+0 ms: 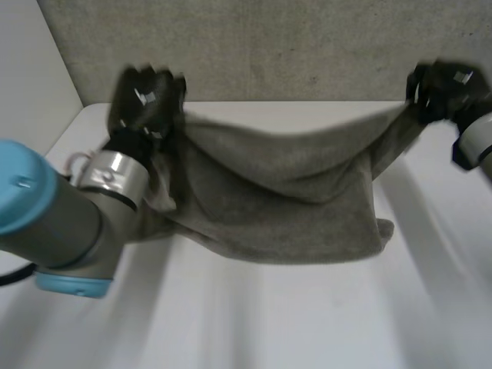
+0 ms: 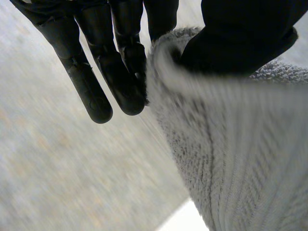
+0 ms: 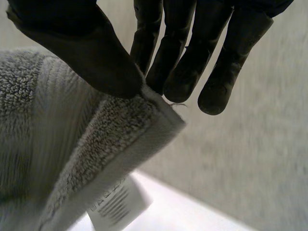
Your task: Fold the towel.
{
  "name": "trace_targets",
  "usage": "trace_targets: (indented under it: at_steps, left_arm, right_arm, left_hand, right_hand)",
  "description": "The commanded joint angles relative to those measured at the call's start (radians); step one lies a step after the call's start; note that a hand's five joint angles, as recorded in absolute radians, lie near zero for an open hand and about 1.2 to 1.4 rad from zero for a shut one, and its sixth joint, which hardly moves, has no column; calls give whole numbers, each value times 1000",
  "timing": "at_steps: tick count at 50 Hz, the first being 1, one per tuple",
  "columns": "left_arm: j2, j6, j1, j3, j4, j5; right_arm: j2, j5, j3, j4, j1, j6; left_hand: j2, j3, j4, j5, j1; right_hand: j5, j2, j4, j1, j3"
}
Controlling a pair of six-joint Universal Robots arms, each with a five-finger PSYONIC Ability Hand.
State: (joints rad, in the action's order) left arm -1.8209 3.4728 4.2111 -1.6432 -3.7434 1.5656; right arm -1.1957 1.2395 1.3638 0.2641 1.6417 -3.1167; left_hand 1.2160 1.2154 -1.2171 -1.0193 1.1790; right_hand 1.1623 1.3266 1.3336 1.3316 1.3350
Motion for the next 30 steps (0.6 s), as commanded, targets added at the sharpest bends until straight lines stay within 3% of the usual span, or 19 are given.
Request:
trace_targets:
  at_steps: [1,2,4,5,9,15,24,30]
  left_arm:
    - [195,0,7,97,214,-12]
    - [195,0,7,97,215,-12]
    - [204,-3,13,193,435,-47]
    - [204,-3,14,194,436,-47]
    - [166,-1,49,255,675,-104]
    - [88,0,130,241,697,-111]
    - [-107,14,170,286,694,-111]
    - [-299,130,181,432,692,-102]
  right_arm:
    - [-241,-149,-179,-335,-81,-14]
    - [-251,-170,-233,-408,-91,7]
    - [-248,-181,-277,-478,-92,47]
    - [-248,-181,-278,-479,-92,47]
    - [-214,-180,-348,-682,-63,275]
    - [-111,-123,-324,-805,27,519]
    - [62,-25,-316,-833,58,655]
    - [246,75,-445,-827,133,719]
  left_hand:
    - [180,181,-179,-202,217]
    - [180,181,-179,-202,217]
    - [180,181,-179,-202,217]
    - [180,181,-179,-202,217]
    - [180,181,-179,-202,217]
    - [180,181,-179,-202,217]
    - [180,181,-179,-202,217]
    - [180,181,-179,-202,217]
  right_hand:
    - [59,70,63,65,61]
    - [59,70,63,65,61]
    - [59,70,63,65,61]
    - [59,70,63,65,61]
    - [59,70,63,65,61]
    - [59,70,63,65,61]
    - [59,70,63,65,61]
    - [59,70,63,65,61]
